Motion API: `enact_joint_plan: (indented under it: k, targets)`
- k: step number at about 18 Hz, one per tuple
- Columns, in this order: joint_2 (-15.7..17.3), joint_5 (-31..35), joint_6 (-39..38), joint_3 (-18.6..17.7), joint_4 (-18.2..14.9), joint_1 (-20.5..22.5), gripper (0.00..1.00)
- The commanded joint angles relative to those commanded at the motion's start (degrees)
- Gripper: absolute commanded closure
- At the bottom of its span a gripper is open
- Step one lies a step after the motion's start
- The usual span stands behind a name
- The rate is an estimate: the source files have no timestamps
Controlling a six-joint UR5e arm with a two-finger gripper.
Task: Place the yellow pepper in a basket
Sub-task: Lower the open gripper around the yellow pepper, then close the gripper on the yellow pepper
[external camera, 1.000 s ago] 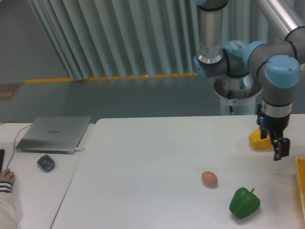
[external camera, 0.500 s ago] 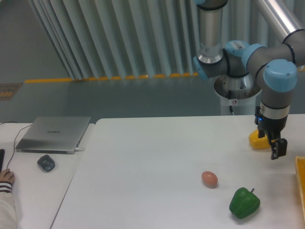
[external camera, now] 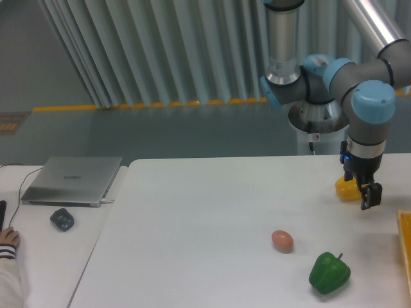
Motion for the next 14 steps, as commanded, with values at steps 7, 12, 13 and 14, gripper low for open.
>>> enact_joint_plan:
  k: [7, 12, 13, 14]
  targets:
    - [-0.3, 8.8, 0.1, -1.2, 0.0, -5.3, 0.0]
    - [-0.4, 9.2, 0.2, -2.0, 0.0, -5.0, 0.0]
    - [-0.6, 9.2, 0.2, -2.4, 0.0, -4.9, 0.0]
    - [-0.7, 9.3, 0.2, -2.9, 0.0, -4.8, 0.0]
